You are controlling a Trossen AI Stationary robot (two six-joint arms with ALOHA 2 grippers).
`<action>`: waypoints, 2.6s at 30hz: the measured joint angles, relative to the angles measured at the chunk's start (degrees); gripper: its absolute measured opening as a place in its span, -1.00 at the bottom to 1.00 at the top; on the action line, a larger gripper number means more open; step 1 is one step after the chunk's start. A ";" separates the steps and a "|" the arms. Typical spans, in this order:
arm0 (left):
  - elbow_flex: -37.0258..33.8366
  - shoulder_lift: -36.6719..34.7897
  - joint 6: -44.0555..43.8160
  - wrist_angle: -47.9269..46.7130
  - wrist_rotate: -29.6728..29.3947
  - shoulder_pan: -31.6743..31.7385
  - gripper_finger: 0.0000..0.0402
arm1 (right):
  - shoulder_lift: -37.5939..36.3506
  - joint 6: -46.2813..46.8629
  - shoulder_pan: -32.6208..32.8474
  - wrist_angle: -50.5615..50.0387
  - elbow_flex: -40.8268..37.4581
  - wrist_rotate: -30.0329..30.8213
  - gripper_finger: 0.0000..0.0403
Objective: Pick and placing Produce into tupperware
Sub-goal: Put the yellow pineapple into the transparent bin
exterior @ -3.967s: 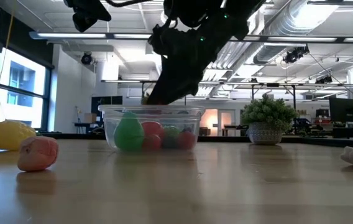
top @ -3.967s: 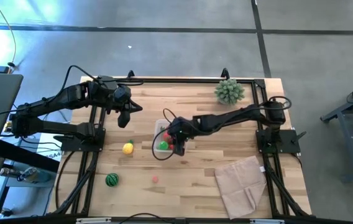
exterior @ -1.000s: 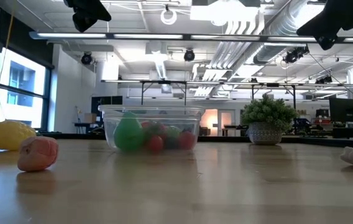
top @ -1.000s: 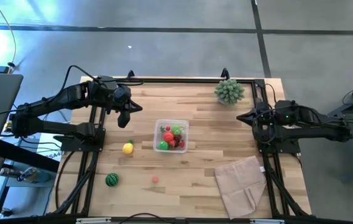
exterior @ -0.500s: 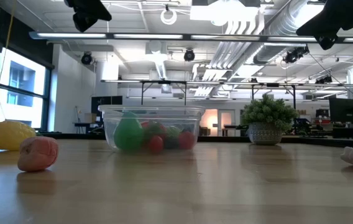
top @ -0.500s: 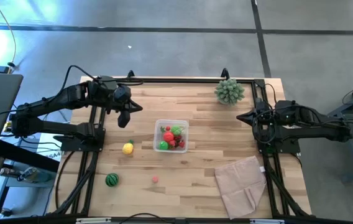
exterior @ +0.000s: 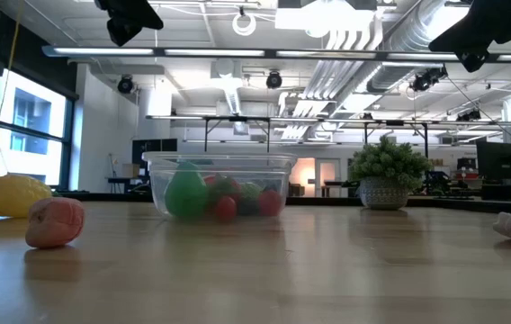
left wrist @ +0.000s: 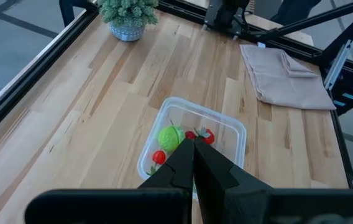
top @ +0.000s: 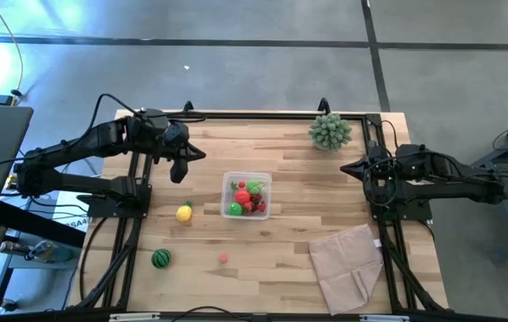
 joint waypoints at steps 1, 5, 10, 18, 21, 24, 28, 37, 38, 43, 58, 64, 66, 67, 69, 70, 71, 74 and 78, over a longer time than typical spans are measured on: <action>0.00 0.11 0.02 0.21 0.01 0.02 -1.00 | 0.00 0.00 0.00 0.00 0.00 0.01 -1.00; 0.42 0.11 0.07 0.02 0.08 0.01 -1.00 | 0.00 0.00 0.00 0.00 0.00 -0.04 -1.00; 6.88 -0.19 -0.08 -6.90 -0.09 0.01 -1.00 | 0.00 0.00 0.00 0.00 0.00 -0.07 -1.00; 20.32 -0.17 -20.45 -33.90 -3.41 0.00 -1.00 | 0.00 0.00 0.00 0.00 0.00 -0.13 -1.00; 21.62 -0.39 -33.44 -45.12 -8.21 0.00 -1.00 | 0.00 0.00 0.00 0.00 0.00 -0.13 -1.00; 19.70 -0.57 -43.94 -47.39 -9.67 0.01 -1.00 | 0.00 0.00 0.00 0.00 0.00 -0.13 -1.00; 15.16 -0.29 -49.76 -46.32 -5.96 -0.03 -1.00 | 0.00 0.00 0.00 0.00 0.00 -0.15 -1.00; 0.28 5.95 -53.53 -46.83 -2.25 -2.99 -1.00 | 0.00 0.00 0.00 0.00 0.00 -0.15 -1.00; -1.28 6.56 -55.18 -45.66 -2.20 -3.83 -1.00 | 0.00 0.00 0.00 0.02 0.00 -0.14 -1.00; -7.63 7.92 -61.98 -33.63 -0.18 -9.84 -1.00 | 0.00 0.00 0.00 0.02 0.00 -0.15 -1.00; -13.33 7.83 -83.06 -24.97 -8.03 -26.86 -1.00 | 0.00 0.00 0.00 0.02 0.00 -0.15 -1.00; -13.31 8.86 -89.29 -24.60 -8.53 -31.53 -1.00 | 0.00 0.00 0.00 0.02 0.00 -0.15 -1.00; -13.35 10.26 -91.14 -24.75 -8.75 -32.69 -1.00 | 0.00 0.00 0.02 0.02 0.00 -0.15 -1.00; -13.33 11.15 -91.95 -24.68 -8.77 -33.12 -1.00 | 0.00 0.00 0.02 0.02 0.00 -0.13 -1.00; -13.35 12.97 -93.01 -24.32 -8.74 -33.14 -1.00 | 0.00 -0.01 0.00 0.02 0.00 -0.13 -1.00; -13.34 13.74 -93.06 -23.78 -8.76 -32.99 -0.99 | 0.00 0.00 0.02 0.02 0.00 -0.15 -1.00; -13.33 14.47 -93.07 -23.21 -8.79 -32.98 -0.98 | 0.00 -0.01 0.00 0.04 0.00 -0.13 -1.00; -13.33 16.07 -92.76 -21.99 -9.14 -32.98 -0.87 | 0.00 -0.02 0.02 0.03 0.00 -0.14 -1.00; -13.33 17.50 -90.69 -21.62 -9.21 -32.98 -0.61 | 0.00 0.00 0.00 0.04 0.00 -0.14 -1.00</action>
